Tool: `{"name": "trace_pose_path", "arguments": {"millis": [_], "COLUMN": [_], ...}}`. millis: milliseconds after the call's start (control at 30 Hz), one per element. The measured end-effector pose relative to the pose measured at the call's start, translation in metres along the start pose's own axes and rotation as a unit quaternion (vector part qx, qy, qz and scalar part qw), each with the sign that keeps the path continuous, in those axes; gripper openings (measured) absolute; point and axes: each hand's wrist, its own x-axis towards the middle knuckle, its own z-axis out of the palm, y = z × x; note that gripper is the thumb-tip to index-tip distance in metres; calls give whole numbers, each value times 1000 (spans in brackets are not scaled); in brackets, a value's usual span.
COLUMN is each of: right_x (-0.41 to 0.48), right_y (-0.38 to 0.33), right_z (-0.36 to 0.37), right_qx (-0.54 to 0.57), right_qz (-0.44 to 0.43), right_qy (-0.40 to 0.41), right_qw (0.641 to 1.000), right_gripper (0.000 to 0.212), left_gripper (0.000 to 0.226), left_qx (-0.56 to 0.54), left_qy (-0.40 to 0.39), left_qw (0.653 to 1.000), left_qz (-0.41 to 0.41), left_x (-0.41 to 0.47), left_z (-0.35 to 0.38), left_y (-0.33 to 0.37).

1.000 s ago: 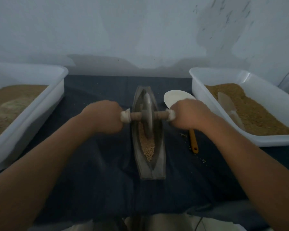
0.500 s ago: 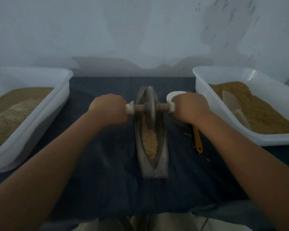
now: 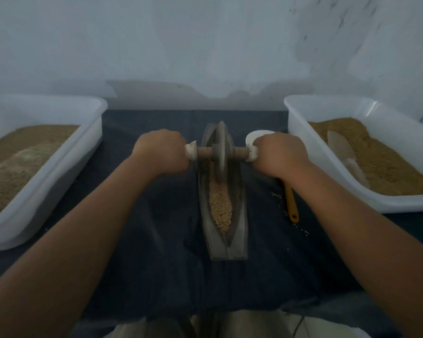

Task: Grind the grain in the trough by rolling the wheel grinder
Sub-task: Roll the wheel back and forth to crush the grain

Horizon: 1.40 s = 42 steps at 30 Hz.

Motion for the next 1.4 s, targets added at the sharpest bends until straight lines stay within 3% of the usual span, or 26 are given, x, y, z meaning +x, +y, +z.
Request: {"name": "trace_pose_path", "arguments": {"millis": [100, 167, 200, 267, 367, 433, 467, 567, 667, 767, 867, 1000, 1133, 1200, 1233, 1300, 1333, 1400], "right_x": [-24, -49, -59, -61, -29, -6, 3, 11, -21, -66, -57, -5, 1, -17, -30, -57, -70, -79], "right_y": [10, 16, 17, 16, 6, 0, -1, -1, 3, 9, 5, 0, 2, 4, 7, 11, 12, 11], "right_z": [-5, -15, -17, -11, 1, 2, 1, -8, -20, -24, -11, 5, 12, 5, -2, -16, -21, -19], "right_qx": [60, 160, 183, 165, 51, 1, -13, -41, 12, 78, 43, 2, 15, 47, 81, 185, 220, 207], "right_qz": [-24, -32, -36, -36, -20, -20, -23, -42, -77, -100, -65, -11, 2, -16, -27, -25, -25, -31], "right_qy": [-156, -307, -339, -296, -81, 24, 37, 14, -104, -180, -133, 2, -2, -66, -143, -310, -351, -327], "right_qw": [986, 937, 922, 940, 995, 1000, 999, 998, 992, 976, 988, 1000, 1000, 997, 986, 932, 910, 922], "right_gripper": [25, 18, 18, 25, 41, 48, 47, 39, 25, 26, 33, 42, 41, 36, 30, 18, 15, 15], "left_gripper": [21, 18, 19, 23, 28, 29, 29, 24, 23, 35, 36, 31, 28, 23, 21, 18, 17, 19], "left_qx": [1, 18, 26, 27, 7, -7, -15, -50, -60, -43, -17, 27, 23, 25, 29, 48, 55, 58], "left_qy": [-92, -113, -109, -104, -56, 3, 19, -6, -63, -21, 4, 49, 25, 4, 0, 19, 31, 32], "left_qw": [994, 988, 987, 987, 997, 1000, 999, 998, 996, 996, 998, 998, 999, 999, 998, 992, 989, 989], "left_qz": [64, 101, 115, 121, 55, -8, -31, -33, 26, 74, 53, -19, -11, 29, 57, 114, 132, 131], "left_x": [-23, -44, -50, -44, -15, -1, 3, -7, -43, -79, -64, -5, 0, -19, -31, -54, -61, -61], "left_z": [-6, -4, -2, 0, 0, 3, 7, 16, 22, 28, 29, 14, 10, 7, 6, 4, 3, 7], "left_y": [-3, -5, -6, -6, -6, -7, -6, -6, -16, -20, -17, -8, -5, -6, -7, -9, -9, -10]}}
